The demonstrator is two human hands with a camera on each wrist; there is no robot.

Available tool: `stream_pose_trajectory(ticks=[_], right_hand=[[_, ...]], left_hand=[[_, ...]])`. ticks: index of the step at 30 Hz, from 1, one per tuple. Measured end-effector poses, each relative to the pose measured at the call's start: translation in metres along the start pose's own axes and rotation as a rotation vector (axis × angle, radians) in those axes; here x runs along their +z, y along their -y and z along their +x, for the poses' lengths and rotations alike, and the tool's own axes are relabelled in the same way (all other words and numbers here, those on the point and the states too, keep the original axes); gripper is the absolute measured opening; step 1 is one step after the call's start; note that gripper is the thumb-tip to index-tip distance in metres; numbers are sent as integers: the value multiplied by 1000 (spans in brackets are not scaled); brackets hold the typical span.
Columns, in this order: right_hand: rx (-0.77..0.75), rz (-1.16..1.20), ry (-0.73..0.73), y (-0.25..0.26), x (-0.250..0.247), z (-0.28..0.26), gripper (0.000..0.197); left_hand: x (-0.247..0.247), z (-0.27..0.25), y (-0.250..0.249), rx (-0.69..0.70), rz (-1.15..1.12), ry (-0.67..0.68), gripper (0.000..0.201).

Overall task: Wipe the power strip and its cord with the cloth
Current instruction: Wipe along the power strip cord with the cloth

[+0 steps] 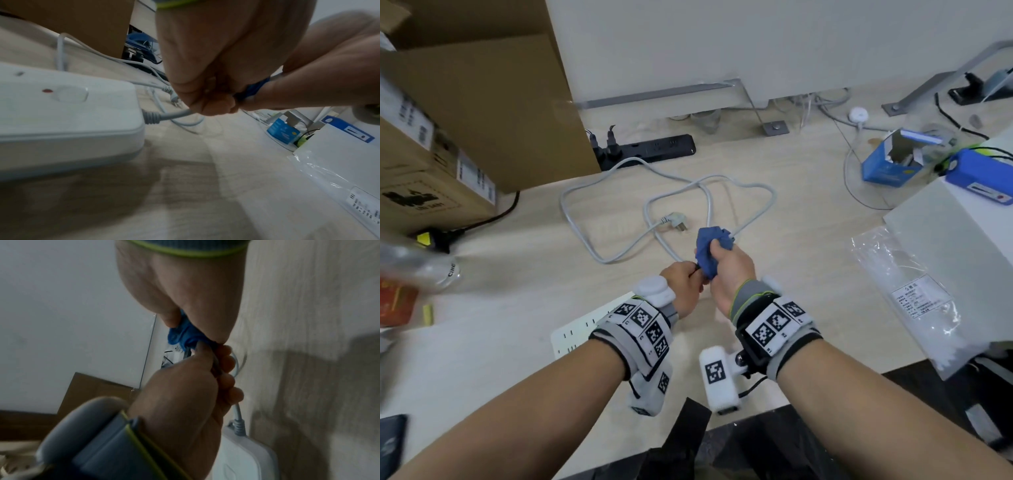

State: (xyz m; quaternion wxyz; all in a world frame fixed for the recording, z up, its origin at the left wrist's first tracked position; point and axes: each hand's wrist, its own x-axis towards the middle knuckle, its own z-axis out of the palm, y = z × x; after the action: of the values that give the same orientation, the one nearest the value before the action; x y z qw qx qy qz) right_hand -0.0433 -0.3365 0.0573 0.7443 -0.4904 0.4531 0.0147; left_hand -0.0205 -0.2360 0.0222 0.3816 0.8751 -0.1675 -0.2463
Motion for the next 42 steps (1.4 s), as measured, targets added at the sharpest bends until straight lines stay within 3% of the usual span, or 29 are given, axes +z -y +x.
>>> stream_pose_trajectory(ticks=[1,5,7,10,16,21,25,28,30,33,36,39,42], right_hand=[[9,-2,-25,-4,5,1,4],[-95,-194,-141,-17,13,5,21],[1,-224,-175,-13,10,11,26],[134,-156,-195,2,7,15,35],[183,65,-265,52,-20,24,44],[144,108,-173,59,-17,15,43],[38,79,-40,22,-4,1,54],[21,-36,52,-6,1,-11,24],[3,-151,15,-10,5,-13,24],[86,-170,-122,-2,3,-7,31],[145,-124,-116,9,0,-3,30],[265,-58,-228,22,-4,4,39],[229,-25,-269,35,-12,13,39]], left_hand=[[-2,0,2,3,-4,-9,37],[5,-13,4,40,9,-58,46],[12,-20,3,71,-13,-63,41],[11,-23,4,151,-31,-41,38],[-1,-39,8,306,4,7,36],[2,-37,8,236,-36,39,28],[0,-29,7,175,-87,-31,29],[-2,-16,3,119,-111,-113,27],[-1,-15,3,126,-82,-87,26],[3,-22,3,201,-61,-32,30],[4,-29,5,284,3,-19,37],[3,-38,10,389,75,40,39],[3,-51,15,503,145,154,43]])
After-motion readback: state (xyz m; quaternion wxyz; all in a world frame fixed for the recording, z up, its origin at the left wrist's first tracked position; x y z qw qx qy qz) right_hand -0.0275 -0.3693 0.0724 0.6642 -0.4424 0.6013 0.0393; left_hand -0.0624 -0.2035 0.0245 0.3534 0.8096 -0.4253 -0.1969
